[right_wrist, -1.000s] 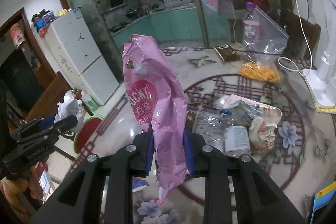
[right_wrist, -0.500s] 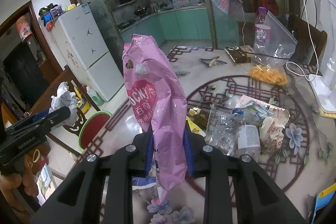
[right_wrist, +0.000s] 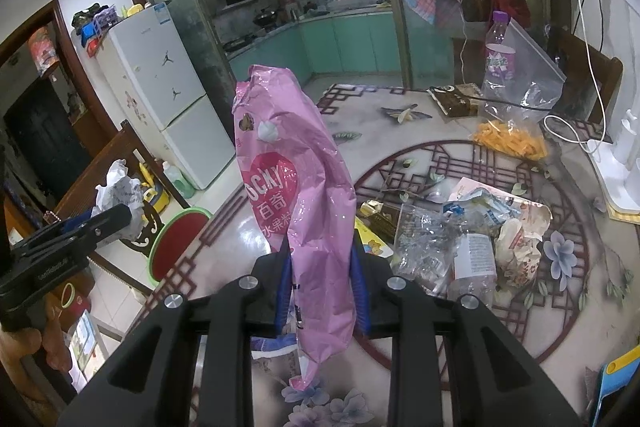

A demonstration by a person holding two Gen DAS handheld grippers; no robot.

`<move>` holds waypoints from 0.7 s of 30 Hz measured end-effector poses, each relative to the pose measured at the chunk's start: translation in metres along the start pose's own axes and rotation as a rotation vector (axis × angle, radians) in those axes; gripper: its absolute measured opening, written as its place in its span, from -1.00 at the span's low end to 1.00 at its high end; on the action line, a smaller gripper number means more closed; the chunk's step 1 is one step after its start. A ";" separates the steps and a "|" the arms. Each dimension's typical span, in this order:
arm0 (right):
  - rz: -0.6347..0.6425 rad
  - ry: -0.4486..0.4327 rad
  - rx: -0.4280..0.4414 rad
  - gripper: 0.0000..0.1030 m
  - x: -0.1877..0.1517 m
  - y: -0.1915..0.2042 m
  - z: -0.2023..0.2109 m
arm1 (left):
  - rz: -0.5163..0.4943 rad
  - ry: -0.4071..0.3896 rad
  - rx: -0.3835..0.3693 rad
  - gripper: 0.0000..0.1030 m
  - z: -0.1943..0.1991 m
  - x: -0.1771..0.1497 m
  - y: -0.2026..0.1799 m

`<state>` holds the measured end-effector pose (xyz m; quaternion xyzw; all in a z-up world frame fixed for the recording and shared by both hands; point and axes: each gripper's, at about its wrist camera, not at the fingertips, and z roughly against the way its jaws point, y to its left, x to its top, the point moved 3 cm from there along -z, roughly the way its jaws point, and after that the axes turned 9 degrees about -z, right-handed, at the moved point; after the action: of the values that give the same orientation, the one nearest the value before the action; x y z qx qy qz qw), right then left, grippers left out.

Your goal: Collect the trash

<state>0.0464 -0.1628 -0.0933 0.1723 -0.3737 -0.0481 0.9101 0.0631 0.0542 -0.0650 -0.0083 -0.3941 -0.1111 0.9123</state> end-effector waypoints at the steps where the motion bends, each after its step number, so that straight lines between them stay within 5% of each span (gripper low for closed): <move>1: 0.002 0.002 0.000 -0.51 0.000 0.000 0.000 | 0.001 0.001 0.000 -0.08 0.000 0.000 0.000; 21: 0.035 0.017 0.004 -0.51 -0.002 0.017 -0.012 | 0.057 0.016 0.047 -0.08 0.001 -0.018 0.036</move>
<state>0.0529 -0.1430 -0.0968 0.1679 -0.3689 -0.0301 0.9137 0.0585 0.0927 -0.0746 0.0030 -0.3889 -0.0757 0.9182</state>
